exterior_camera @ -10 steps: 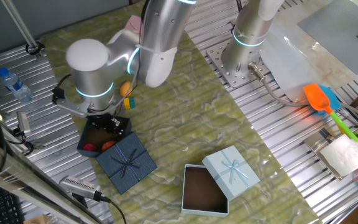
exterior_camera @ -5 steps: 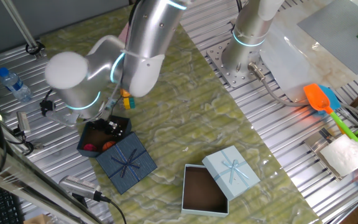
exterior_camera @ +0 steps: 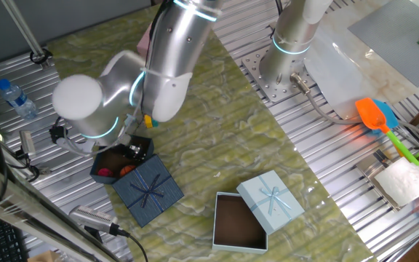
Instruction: Take everything out of the gift box
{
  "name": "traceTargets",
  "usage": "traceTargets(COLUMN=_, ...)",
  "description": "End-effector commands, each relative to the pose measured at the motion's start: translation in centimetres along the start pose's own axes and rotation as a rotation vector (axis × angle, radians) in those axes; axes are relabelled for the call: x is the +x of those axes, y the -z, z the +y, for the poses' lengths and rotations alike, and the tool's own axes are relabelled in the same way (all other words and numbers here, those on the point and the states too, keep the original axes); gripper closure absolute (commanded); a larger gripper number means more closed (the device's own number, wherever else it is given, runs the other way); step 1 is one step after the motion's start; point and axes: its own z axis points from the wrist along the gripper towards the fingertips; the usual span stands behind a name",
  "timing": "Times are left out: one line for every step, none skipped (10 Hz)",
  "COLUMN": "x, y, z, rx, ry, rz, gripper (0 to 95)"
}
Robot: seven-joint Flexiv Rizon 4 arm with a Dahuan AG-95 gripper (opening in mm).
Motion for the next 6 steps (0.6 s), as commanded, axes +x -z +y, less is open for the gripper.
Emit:
traceTargets(x=-0.03, y=0.23, z=0.07, rx=0.001, ry=-0.001, rz=0.005, gripper=38.0)
traceTargets(x=0.01, y=0.26, z=0.10, rx=0.005, ry=0.001, rz=0.009, gripper=38.0)
traceTargets(x=0.06, y=0.23, z=0.12, rx=0.005, ry=0.003, rz=0.010, gripper=38.0)
traceTargets(x=0.11, y=0.19, z=0.14, rx=0.006, ry=0.005, rz=0.013, gripper=38.0)
traceTargets(x=0.14, y=0.17, z=0.15, rx=0.010, ry=0.006, rz=0.016, gripper=38.0)
traceTargets(x=0.16, y=0.16, z=0.15, rx=0.012, ry=0.009, rz=0.019, gripper=38.0)
